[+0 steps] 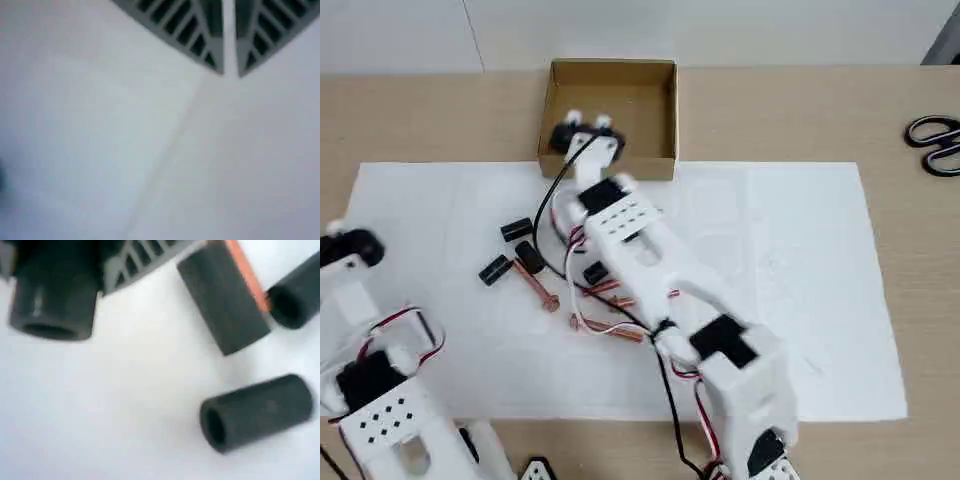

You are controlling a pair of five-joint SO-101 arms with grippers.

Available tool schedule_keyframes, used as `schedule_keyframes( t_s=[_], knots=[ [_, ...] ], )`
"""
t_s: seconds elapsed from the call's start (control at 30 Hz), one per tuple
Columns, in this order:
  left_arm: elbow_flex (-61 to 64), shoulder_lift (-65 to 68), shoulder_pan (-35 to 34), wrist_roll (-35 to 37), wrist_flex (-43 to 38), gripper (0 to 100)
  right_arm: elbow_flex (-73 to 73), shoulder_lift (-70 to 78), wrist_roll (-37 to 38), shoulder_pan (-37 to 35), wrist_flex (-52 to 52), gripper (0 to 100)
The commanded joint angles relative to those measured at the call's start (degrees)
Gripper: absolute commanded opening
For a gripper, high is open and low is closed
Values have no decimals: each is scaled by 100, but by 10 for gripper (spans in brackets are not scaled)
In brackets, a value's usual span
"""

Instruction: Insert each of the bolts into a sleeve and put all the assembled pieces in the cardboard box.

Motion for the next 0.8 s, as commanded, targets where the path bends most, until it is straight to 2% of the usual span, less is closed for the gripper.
schedule_keyframes(
  t_s=[0.0, 0.17, 0.27, 0.43, 0.63, 0.77],
  knots=[
    [-681, -70, 879, 0, 255, 6, -334, -1077, 229, 119, 505, 4],
    [-1182, -70, 1846, 9, 281, 6, -325, -2088, 589, 119, 963, 4],
    [-1481, -26, 2084, 9, 554, 6, 26, -2756, 1037, 119, 1288, 7],
    [-1596, -26, 2330, 9, 800, 6, 1591, -4286, 1934, 171, 1446, 6],
    [-1640, -26, 2541, 26, 738, 6, 3481, -6237, 2462, 813, 1807, 5],
    [-1640, -18, 2945, 466, 756, 6, 4519, -7415, 2514, 1385, 1710, 5]
  ],
)
